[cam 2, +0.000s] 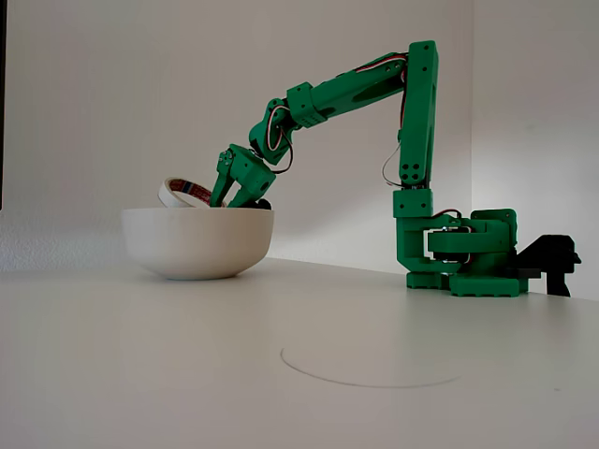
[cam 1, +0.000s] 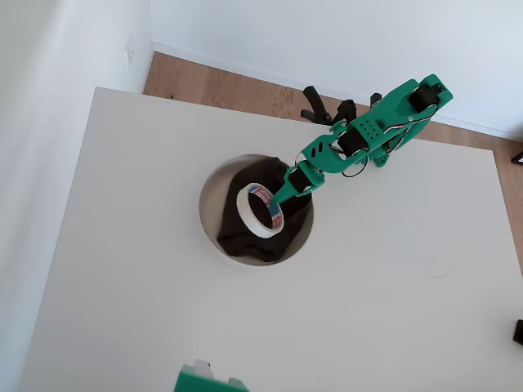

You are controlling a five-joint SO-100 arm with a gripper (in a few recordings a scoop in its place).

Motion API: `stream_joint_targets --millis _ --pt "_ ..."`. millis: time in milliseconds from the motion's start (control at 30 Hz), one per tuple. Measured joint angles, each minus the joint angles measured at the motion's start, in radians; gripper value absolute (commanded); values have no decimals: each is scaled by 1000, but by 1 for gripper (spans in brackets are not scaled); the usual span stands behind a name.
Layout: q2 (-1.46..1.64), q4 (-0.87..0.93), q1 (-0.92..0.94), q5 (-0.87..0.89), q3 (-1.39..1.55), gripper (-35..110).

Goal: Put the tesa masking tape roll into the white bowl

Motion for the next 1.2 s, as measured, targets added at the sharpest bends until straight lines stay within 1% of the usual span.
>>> stream_joint_targets --millis 100,267,400,467,700,833,867,900,1000,1067,1200 --pt "-3 -2 8 0 0 11" --pt "-14 -2 21 5 -3 12" --pt "-14 -2 18 5 -3 7" --pt "-14 -2 18 5 -3 -8" --pt "-14 5 17 40 -23 -8" --pt "29 84 -5 94 -106 -8" --pt "51 107 -18 109 -132 -8" --pt "121 175 -61 129 -178 -8" --pt "187 233 -106 135 -192 -8" --pt "259 322 -176 129 -193 -8" --pt "449 560 -390 101 -193 -8"
